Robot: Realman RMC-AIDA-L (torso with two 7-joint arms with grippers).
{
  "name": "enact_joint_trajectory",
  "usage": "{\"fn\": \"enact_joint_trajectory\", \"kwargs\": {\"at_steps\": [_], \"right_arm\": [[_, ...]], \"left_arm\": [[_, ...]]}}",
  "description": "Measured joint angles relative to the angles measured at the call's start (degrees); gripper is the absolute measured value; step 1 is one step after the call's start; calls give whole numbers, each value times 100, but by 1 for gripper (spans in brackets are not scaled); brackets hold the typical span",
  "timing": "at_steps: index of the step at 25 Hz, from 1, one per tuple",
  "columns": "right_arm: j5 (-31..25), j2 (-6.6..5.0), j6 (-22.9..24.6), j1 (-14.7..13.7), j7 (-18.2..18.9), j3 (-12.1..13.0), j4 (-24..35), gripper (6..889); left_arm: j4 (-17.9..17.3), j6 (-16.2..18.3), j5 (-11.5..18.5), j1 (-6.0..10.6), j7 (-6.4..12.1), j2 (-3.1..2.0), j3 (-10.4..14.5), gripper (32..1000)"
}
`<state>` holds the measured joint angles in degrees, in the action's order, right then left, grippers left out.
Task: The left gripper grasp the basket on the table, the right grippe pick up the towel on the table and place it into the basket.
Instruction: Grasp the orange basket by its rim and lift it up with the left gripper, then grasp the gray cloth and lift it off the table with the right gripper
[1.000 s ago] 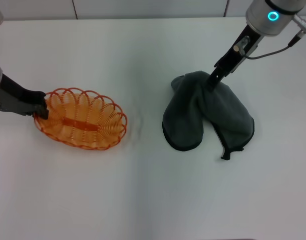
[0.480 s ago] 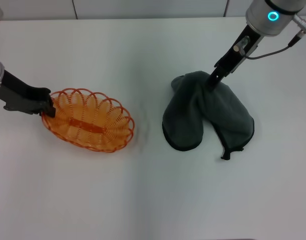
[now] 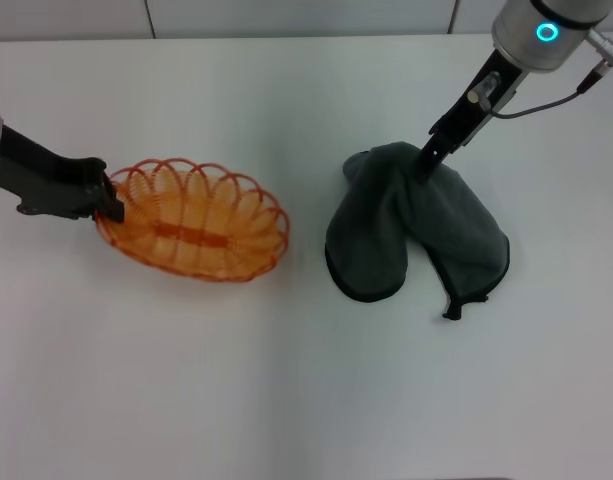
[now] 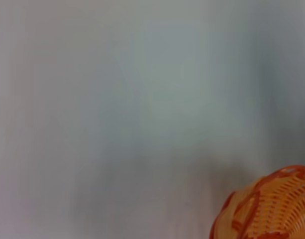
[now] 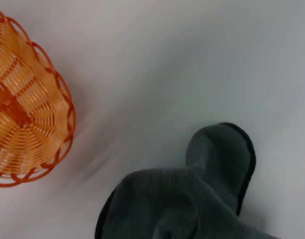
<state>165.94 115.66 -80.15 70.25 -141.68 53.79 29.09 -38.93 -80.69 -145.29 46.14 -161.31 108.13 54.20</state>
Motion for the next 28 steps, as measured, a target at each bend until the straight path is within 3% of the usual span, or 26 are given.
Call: {"fn": "enact_joint_trajectory", "kwargs": {"at_steps": [2,6,12,19,28], "right_arm": [[0,0,0,1,4,0,0,858],[0,0,-5,3,6,0,0,858],[0,0,-9,6,9,0,0,858],[0,0,-9,6,9,-6,0,858],[-6,-8,108,-35,9,-63,0,858]], "left_arm": [[5,-58,166,0,0,-4,-79,113],[63,-187,706,-5,-58,-61,-109,113],[169,-314,1176,-14,-193,-105,-117,113],[176,-336,1402,-26,-274,-141,-129,113],[176,-353,1422,-21,-278,-152,-129,112]]}}
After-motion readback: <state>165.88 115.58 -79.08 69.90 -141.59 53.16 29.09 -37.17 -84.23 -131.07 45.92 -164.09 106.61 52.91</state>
